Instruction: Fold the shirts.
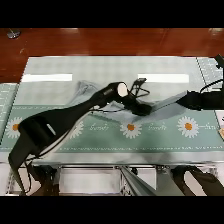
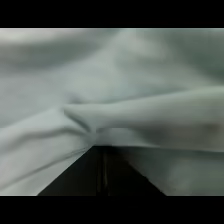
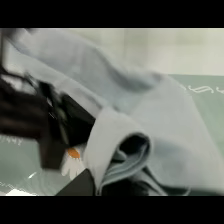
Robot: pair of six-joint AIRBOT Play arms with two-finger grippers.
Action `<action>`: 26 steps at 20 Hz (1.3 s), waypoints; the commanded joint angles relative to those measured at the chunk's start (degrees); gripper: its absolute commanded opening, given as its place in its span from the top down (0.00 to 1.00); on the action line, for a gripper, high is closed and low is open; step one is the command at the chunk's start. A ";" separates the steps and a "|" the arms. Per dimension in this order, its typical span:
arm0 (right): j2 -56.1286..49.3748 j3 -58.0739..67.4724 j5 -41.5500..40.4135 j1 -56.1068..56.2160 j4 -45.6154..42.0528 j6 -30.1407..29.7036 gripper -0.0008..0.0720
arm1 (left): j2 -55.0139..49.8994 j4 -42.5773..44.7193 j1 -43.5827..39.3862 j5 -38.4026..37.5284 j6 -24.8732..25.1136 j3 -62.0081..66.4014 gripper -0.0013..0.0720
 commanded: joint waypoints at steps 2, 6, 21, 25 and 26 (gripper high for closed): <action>0.79 2.43 0.00 -0.04 2.27 0.15 0.94 | -1.84 -1.66 -1.36 -7.65 1.33 4.70 0.95; 0.52 4.33 -0.28 2.75 3.80 0.63 0.94 | 4.17 0.00 13.40 -15.37 1.66 7.23 0.95; -61.44 58.80 -9.62 44.96 3.72 9.42 0.94 | 77.13 10.80 44.09 -5.90 0.74 -53.02 0.95; -70.77 64.24 -10.10 46.82 9.62 12.39 0.41 | 81.20 8.74 44.09 -2.93 -0.70 -63.95 0.95; -71.30 64.24 -8.66 46.71 10.78 11.87 0.13 | 80.76 8.24 44.11 -0.85 -0.70 -65.11 0.95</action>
